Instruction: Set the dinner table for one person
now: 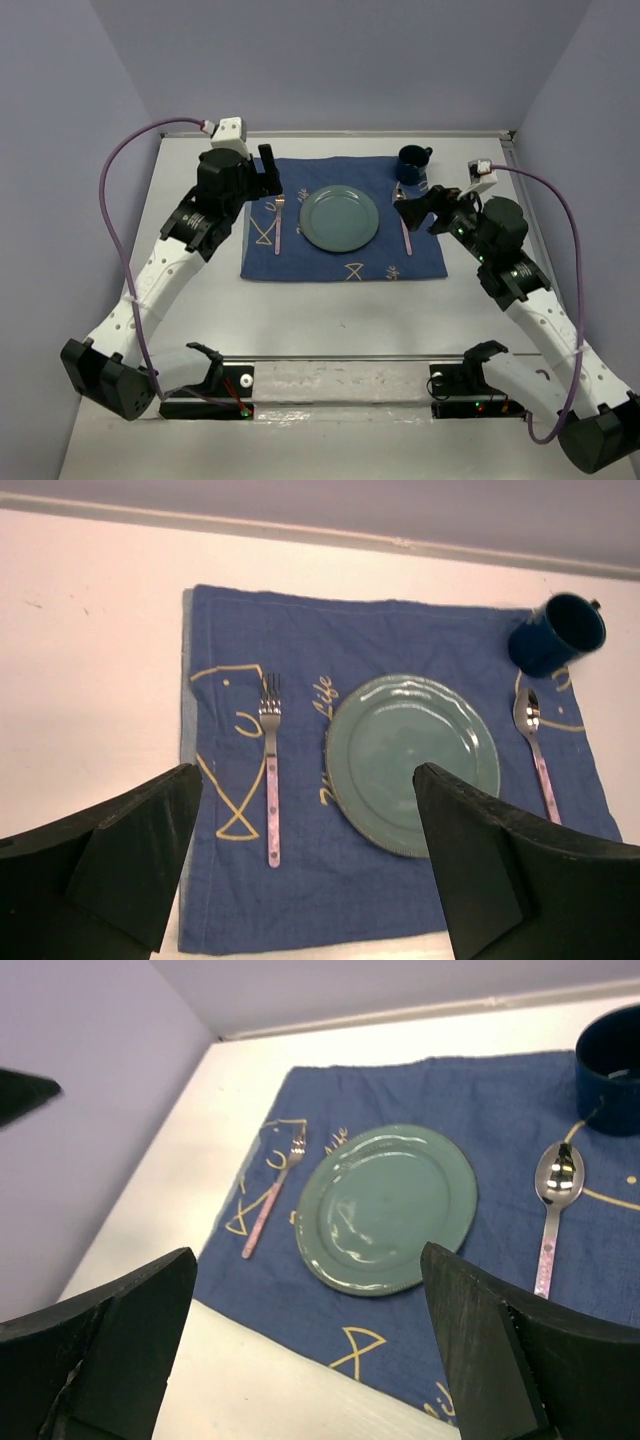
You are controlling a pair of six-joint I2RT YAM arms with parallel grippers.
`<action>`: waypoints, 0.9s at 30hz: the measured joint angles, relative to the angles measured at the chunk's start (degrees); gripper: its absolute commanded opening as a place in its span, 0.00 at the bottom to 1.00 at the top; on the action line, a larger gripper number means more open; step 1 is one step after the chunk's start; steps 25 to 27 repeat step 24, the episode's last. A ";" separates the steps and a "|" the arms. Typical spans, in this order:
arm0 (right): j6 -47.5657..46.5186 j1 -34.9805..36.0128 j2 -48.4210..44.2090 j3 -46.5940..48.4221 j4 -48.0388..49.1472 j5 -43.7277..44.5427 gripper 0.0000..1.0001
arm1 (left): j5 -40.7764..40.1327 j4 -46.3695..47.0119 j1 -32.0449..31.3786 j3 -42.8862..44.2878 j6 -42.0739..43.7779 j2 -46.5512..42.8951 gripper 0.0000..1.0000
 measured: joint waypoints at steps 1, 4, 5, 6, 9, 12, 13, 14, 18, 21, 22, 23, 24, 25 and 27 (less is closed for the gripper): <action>0.24 0.00 -1.01 0.37 -0.76 -0.02 1.00 | 0.57 0.24 0.02 -1.05 -0.15 -1.09 0.99; 0.83 0.00 -4.74 1.29 -2.89 -0.02 1.00 | 3.89 0.68 0.00 -6.78 -0.81 -4.66 0.99; 0.96 0.00 -6.08 1.53 -3.65 -0.02 1.00 | 4.35 0.70 0.00 -7.85 -0.96 -5.97 0.99; 1.27 0.00 -7.78 1.70 -4.94 -0.02 1.00 | 5.35 0.79 0.00 -9.42 -1.11 -7.04 0.99; 1.49 0.00 -11.87 1.77 -6.78 0.02 1.00 | 8.63 1.46 0.00 -14.56 -1.36 -12.15 0.99; 1.49 0.00 -15.34 1.77 -8.46 0.07 1.00 | 10.47 3.65 0.00 -19.91 -1.42 -19.93 0.99; 1.46 0.00 -16.52 1.77 -9.18 0.11 1.00 | 10.45 4.44 0.00 -21.84 -1.42 -23.08 0.99; 1.42 0.00 -18.05 1.77 -9.81 0.37 1.00 | 10.27 5.03 -0.04 -23.43 -1.40 -25.90 0.99; 0.57 0.00 -22.67 1.77 -11.52 2.29 1.00 | 9.40 7.23 0.00 -27.19 -1.38 -32.33 0.99; -0.13 0.00 -24.30 1.77 -12.09 3.72 1.00 | 9.42 7.52 -0.02 -27.43 -1.31 -33.14 0.99; -0.15 0.00 -24.30 1.75 -12.24 3.87 1.00 | 9.42 7.63 -0.02 -27.43 -1.29 -33.20 0.99; -0.28 0.00 -24.24 1.66 -12.68 4.11 1.00 | 9.40 7.82 -0.02 -27.43 -1.29 -33.24 0.99; -0.33 0.00 -23.93 1.57 -12.98 4.22 1.00 | 9.40 8.02 -0.02 -27.43 -1.27 -33.24 0.99; -0.33 0.00 -23.93 1.57 -12.98 4.22 1.00 | 9.40 8.02 -0.02 -27.43 -1.27 -33.24 0.99; -0.33 0.00 -23.93 1.57 -12.98 4.22 1.00 | 9.40 8.02 -0.02 -27.43 -1.27 -33.24 0.99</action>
